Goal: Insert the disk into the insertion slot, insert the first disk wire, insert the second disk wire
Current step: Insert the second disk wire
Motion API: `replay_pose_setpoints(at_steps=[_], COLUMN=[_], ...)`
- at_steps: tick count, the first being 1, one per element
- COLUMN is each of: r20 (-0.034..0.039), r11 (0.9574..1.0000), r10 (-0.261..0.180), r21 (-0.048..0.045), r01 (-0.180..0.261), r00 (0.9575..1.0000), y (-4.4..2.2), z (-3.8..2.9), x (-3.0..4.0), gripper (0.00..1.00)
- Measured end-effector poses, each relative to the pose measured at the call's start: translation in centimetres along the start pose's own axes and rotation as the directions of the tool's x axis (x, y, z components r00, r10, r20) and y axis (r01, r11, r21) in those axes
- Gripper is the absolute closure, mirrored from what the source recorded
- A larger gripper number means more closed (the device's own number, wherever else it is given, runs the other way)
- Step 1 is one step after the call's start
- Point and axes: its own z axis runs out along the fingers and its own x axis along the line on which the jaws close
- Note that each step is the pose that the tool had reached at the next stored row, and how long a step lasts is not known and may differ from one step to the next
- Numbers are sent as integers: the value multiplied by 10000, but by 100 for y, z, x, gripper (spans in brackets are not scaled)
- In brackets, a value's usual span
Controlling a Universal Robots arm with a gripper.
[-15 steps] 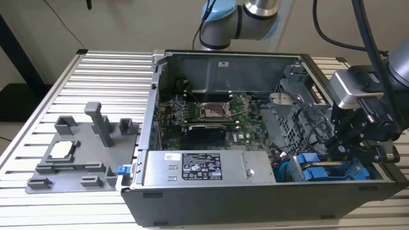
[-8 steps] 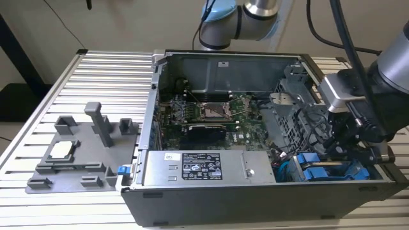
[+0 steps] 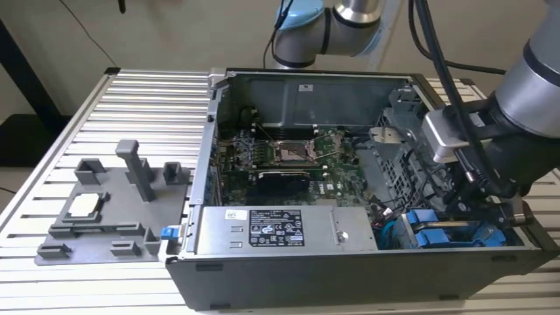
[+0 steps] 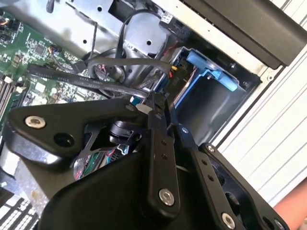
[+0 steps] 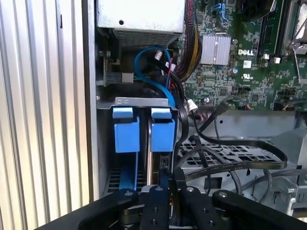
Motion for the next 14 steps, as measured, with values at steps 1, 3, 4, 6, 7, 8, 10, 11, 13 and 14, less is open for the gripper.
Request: replay_pose_setpoints(at_steps=[1, 3, 4, 6, 7, 8, 10, 11, 13, 14], r20=[-2, -2, -2, -6, -8, -8, -11, -10, -7, -7], r11=[10000, 10000, 10000, 10000, 10000, 10000, 10000, 10000, 10000, 10000], r10=[-1, -6, -7, -7, -8, -9, -10, -9, -8, -8], r21=[10, 40, 46, 48, 50, 53, 59, 60, 61, 60], r01=[1, 6, 7, 7, 8, 9, 10, 9, 8, 8], r00=[10000, 10000, 10000, 10000, 10000, 10000, 10000, 10000, 10000, 10000], y=[5, 8, 9, 11, 12, 12, 13, 13, 11, 7], z=[7, 18, 24, 32, 35, 39, 41, 43, 46, 47], x=[1, 2, 3, 4, 5, 5, 6, 6, 6, 6], gripper=[84, 84, 84, 84, 84, 84, 84, 84, 84, 84])
